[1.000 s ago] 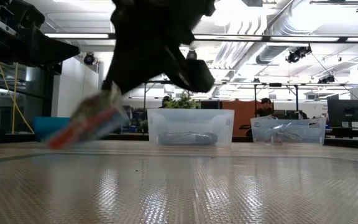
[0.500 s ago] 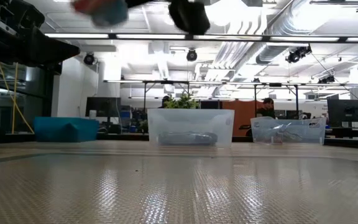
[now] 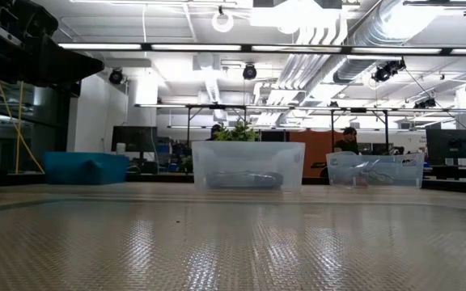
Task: Pick and place Granola Bars by type
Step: Put the red granola bar in the right transparent bin, then return to Home Position
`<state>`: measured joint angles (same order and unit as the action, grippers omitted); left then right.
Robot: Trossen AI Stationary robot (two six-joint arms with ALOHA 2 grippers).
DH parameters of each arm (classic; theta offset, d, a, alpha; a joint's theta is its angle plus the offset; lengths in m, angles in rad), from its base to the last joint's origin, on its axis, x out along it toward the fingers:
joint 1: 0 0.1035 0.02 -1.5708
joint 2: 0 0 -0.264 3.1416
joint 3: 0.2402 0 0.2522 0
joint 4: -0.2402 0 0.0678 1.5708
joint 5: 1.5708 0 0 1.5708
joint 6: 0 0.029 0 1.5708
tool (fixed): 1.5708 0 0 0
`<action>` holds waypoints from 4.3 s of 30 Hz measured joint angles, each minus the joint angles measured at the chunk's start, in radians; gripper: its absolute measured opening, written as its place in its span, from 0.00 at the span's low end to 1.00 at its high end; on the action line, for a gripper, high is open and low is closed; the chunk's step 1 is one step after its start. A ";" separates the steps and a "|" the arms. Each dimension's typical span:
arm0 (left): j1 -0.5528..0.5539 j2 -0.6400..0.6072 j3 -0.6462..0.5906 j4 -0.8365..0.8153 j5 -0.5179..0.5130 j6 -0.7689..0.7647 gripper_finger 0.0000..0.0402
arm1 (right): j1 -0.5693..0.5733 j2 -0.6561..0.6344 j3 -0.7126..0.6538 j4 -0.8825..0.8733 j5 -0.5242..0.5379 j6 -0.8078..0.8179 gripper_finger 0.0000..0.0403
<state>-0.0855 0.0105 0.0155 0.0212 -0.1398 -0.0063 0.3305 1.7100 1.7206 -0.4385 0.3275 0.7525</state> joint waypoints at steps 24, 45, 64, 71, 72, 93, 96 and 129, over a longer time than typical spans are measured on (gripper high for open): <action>0.000 0.000 0.000 0.000 0.000 0.000 0.00 | -0.077 -0.212 0.000 -0.229 0.481 -0.245 0.00; 0.000 0.000 0.000 0.000 0.000 0.000 0.00 | -0.645 -0.236 -0.003 -0.878 0.496 -0.180 0.00; 0.000 0.000 0.000 0.000 0.000 0.000 0.00 | -1.135 0.115 -0.003 -0.854 0.296 -0.787 0.00; 0.000 0.000 0.000 0.000 0.000 0.000 0.00 | -1.140 0.208 -0.003 -0.860 0.268 -1.088 0.00; 0.000 0.000 0.000 0.000 0.000 0.000 0.00 | -1.135 0.215 -0.003 -0.859 0.267 -1.130 0.00; 0.000 0.000 0.000 0.000 0.000 0.000 0.00 | -1.116 0.225 -0.018 -0.967 0.067 -1.287 0.00; 0.000 0.000 0.000 0.000 0.000 0.000 0.00 | -1.116 0.226 -0.081 -0.979 0.051 -1.278 0.00; 0.000 0.000 0.000 0.000 -0.002 0.000 0.00 | -1.115 0.226 -0.399 -0.836 0.217 -1.088 0.21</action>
<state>-0.0853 0.0105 0.0155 0.0216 -0.1417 -0.0066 -0.7845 1.9362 1.3216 -1.2750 0.5446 -0.3351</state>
